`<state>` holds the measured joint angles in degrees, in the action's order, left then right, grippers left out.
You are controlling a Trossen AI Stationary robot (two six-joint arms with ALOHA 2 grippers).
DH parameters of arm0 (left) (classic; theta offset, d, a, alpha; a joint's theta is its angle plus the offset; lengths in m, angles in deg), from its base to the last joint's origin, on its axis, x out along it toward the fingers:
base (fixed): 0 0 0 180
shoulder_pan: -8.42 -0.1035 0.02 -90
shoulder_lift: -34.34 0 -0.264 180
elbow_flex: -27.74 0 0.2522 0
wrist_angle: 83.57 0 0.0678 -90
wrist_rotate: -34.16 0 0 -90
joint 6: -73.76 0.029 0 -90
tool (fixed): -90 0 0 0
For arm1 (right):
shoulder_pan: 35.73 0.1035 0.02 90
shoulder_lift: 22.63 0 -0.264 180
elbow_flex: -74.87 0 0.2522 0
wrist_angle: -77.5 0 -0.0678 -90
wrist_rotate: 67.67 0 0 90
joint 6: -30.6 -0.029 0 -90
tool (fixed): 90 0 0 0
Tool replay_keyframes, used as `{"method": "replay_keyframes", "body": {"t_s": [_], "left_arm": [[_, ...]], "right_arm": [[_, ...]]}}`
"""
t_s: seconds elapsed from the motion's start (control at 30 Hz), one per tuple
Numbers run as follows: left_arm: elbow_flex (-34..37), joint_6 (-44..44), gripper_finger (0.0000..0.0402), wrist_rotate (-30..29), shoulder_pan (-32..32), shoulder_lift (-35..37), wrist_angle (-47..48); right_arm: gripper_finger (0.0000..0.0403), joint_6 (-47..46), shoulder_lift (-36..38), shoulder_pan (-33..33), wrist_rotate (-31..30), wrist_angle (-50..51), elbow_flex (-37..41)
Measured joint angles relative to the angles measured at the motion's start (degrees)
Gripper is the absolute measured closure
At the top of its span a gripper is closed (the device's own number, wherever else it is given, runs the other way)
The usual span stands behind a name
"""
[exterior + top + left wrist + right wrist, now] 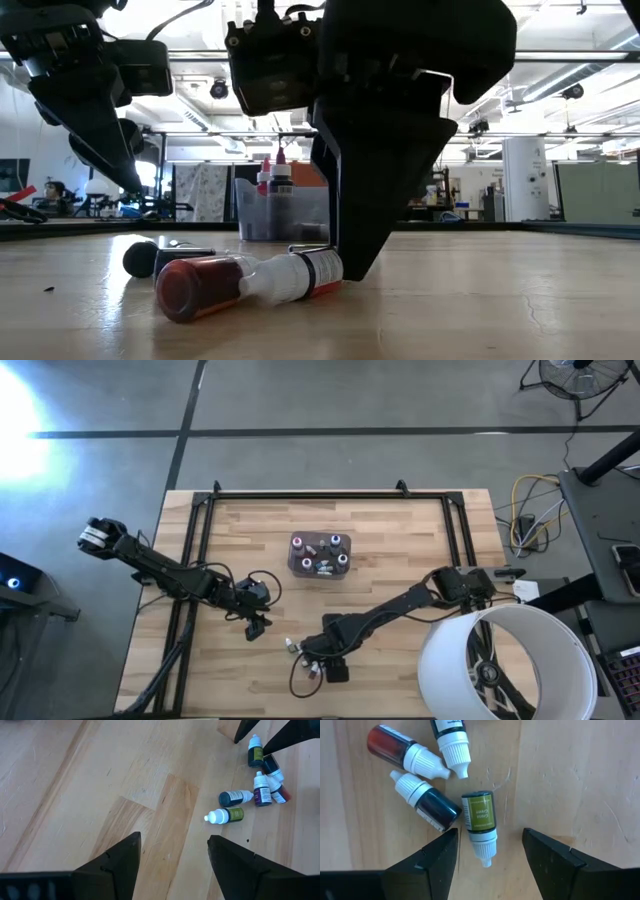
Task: Pick & Place food coloring
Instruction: Put the right small green food coloring bottle into the black bin
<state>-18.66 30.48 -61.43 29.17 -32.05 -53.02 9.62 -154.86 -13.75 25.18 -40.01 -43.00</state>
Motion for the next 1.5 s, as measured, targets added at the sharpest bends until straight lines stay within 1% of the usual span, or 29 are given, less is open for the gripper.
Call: {"method": "replay_keyframes", "body": {"t_s": [0.13, 0.23, 0.63, 0.87, 1.1, 1.2, 1.3, 1.43, 1.5], "left_arm": [[0.00, 0.20, 0.0195, 0.01, 0.00, 0.00, 0.03], [0.00, 0.21, 0.0195, 0.01, 0.00, 0.00, 0.03], [0.00, 0.15, 0.0195, 0.01, 0.00, 0.00, 0.03], [-0.01, -0.14, 0.0195, 0.07, 0.04, 0.00, 0.03], [0.00, -0.70, 0.0195, 0.21, 0.04, 0.00, 0.01], [0.00, -0.70, 0.0195, 0.21, 0.04, 0.04, 0.01], [-0.02, -0.68, 0.0195, 0.21, 0.04, 0.07, -0.01], [-0.02, 0.11, 0.0195, 0.23, 0.02, 0.07, -0.03], [-0.02, 0.46, 0.0195, 0.32, 0.02, 0.07, -0.01]], "right_arm": [[0.0187, 0.03, 0.07, 0.02, -0.30, -0.04, 0.41], [0.0201, 0.04, 0.10, 0.04, -1.38, 0.00, 0.56], [0.0299, 0.22, 0.10, -0.03, -1.79, 0.50, 0.85], [0.0347, 1.43, 0.10, -0.07, -1.95, 0.64, 0.90], [0.0391, 0.27, 0.16, -0.07, -1.91, 0.91, 0.91], [0.0389, -5.09, 0.14, -0.38, -2.53, 1.88, 0.35], [0.0373, -12.19, 0.16, -1.21, -1.73, 2.25, -0.09], [0.0327, -20.87, 0.29, -1.97, -0.31, 2.56, -0.58], [0.0296, -22.18, 0.60, -2.08, -0.43, 2.52, -0.92]]}}
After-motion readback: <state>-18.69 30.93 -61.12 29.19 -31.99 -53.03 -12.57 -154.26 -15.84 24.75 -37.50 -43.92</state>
